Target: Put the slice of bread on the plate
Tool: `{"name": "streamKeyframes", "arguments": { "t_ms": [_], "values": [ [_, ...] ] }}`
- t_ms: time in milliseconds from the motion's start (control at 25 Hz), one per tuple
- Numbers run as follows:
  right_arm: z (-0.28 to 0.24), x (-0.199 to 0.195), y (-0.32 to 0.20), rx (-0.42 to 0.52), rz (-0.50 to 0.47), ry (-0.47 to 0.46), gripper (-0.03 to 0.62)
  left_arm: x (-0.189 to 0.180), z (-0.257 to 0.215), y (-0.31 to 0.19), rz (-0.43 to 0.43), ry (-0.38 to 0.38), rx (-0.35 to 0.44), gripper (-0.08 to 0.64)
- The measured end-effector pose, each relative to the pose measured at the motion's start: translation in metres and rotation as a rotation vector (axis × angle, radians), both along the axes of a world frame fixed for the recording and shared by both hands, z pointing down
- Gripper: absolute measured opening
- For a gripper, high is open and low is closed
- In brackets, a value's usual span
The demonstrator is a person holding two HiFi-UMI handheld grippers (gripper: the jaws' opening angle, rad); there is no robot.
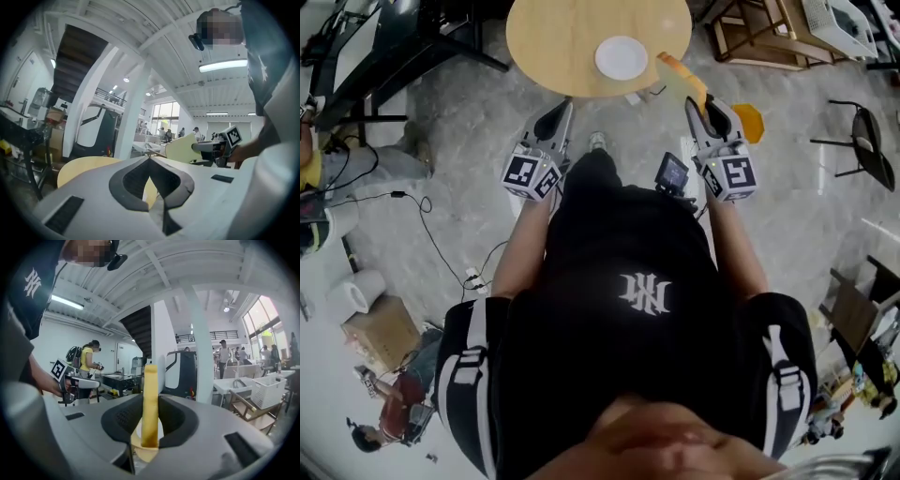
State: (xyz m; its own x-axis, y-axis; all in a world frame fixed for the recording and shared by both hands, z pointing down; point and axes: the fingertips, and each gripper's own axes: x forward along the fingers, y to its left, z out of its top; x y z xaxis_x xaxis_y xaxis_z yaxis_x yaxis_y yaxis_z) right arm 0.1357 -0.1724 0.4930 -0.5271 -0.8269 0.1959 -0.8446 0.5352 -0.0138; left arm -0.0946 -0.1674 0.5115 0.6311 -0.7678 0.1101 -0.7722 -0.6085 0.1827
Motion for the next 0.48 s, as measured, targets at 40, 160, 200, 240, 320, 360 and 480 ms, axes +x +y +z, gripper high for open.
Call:
{"name": "streamKeyframes", "arguments": {
  "t_ms": [40,160,200,240,320,360,480],
  "values": [
    [-0.006,-0.004,-0.014,0.009,0.012,0.012,0.091,-0.001,0.001,-0.018,0.027,-0.012,0.002,0.011],
    [-0.022,-0.016,-0.055,0.032,0.06,0.025,0.091,-0.014,0.003,-0.066,0.084,-0.018,-0.007,0.011],
    [-0.025,-0.02,-0.067,0.037,0.075,0.024,0.091,-0.019,0.002,-0.08,0.097,-0.016,-0.008,0.011],
    [-0.027,-0.023,-0.078,0.039,0.089,0.026,0.091,-0.023,0.002,-0.093,0.109,-0.015,-0.007,0.011],
    [-0.027,-0.027,-0.097,0.036,0.112,0.039,0.091,-0.026,0.002,-0.119,0.136,-0.004,-0.002,0.011],
    [-0.026,-0.03,-0.105,0.031,0.124,0.045,0.091,-0.027,0.003,-0.131,0.149,0.003,-0.002,0.011],
    [-0.024,-0.035,-0.125,0.019,0.155,0.056,0.091,-0.025,0.012,-0.16,0.189,0.023,-0.018,0.011]
  ]
}}
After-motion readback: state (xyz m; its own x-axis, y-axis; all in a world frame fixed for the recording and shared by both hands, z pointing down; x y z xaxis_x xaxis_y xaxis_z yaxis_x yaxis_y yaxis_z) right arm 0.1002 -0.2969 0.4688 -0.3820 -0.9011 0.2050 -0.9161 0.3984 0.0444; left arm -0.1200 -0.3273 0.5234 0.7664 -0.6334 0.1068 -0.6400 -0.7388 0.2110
